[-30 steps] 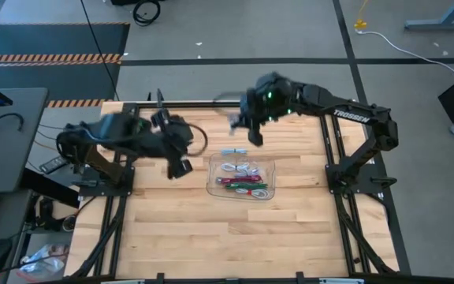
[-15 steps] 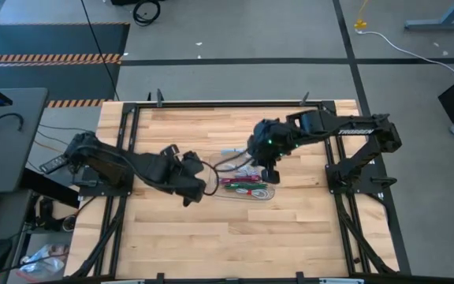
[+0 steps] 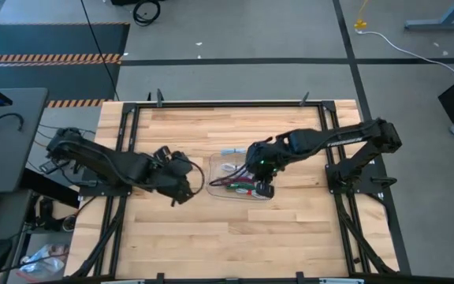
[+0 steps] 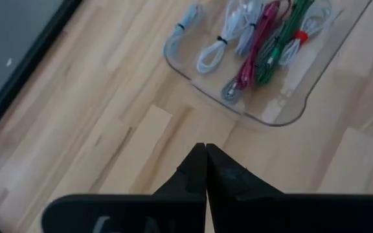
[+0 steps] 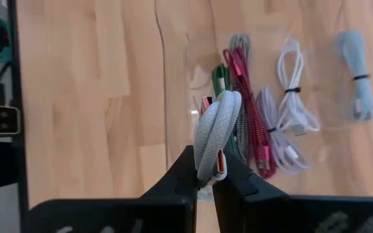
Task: Pick and place USB-C Cables
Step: Put the light blue charger cable into the transparent bin
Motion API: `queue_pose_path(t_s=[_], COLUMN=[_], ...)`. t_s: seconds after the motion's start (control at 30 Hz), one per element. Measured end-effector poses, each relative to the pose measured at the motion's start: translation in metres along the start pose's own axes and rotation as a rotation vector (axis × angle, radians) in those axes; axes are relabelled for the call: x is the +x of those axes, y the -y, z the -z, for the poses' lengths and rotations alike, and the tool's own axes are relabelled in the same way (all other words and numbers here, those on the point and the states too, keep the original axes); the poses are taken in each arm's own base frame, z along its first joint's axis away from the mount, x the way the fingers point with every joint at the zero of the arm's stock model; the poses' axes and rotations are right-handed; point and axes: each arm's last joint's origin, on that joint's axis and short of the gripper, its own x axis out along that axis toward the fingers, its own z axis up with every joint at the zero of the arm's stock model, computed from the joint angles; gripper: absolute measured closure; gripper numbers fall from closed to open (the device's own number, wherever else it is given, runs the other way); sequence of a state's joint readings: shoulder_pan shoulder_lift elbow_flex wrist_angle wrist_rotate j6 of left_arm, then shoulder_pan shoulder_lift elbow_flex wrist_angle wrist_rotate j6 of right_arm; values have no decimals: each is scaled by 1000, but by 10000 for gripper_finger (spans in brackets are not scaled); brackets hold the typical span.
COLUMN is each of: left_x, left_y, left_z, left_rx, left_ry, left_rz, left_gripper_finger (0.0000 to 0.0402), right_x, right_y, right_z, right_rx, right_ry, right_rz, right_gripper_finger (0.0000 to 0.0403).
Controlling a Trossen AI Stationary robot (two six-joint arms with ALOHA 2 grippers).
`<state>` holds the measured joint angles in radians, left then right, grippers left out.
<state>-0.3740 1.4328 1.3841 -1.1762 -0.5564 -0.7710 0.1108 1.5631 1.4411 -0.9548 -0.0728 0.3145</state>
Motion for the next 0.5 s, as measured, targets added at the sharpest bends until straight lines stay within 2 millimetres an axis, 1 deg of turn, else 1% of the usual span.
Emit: queue_pose_path(t_s=[0.07, 0.17, 0.23, 0.3, 0.5], left_x=[-6, -13, -17, -19, -18], left_y=[-8, -19, -25, -28, -31], left_z=[1, 3, 2, 2, -1], left_rx=[-1, -14, -24, -20, -14], left_ry=[23, 51, 67, 75, 82], left_rz=[3, 20, 17, 20, 18], left_gripper_finger=[400, 400, 401, 401, 401], right_x=[13, 24, 27, 30, 36], right_y=[3, 11, 19, 27, 53], right_z=[6, 14, 17, 17, 12], right_rx=[15, 44, 59, 63, 44], right_ry=[-7, -54, -91, -113, -160], right_rz=[2, 13, 4, -29, -72], right_gripper_finger=[376, 376, 376, 376, 376])
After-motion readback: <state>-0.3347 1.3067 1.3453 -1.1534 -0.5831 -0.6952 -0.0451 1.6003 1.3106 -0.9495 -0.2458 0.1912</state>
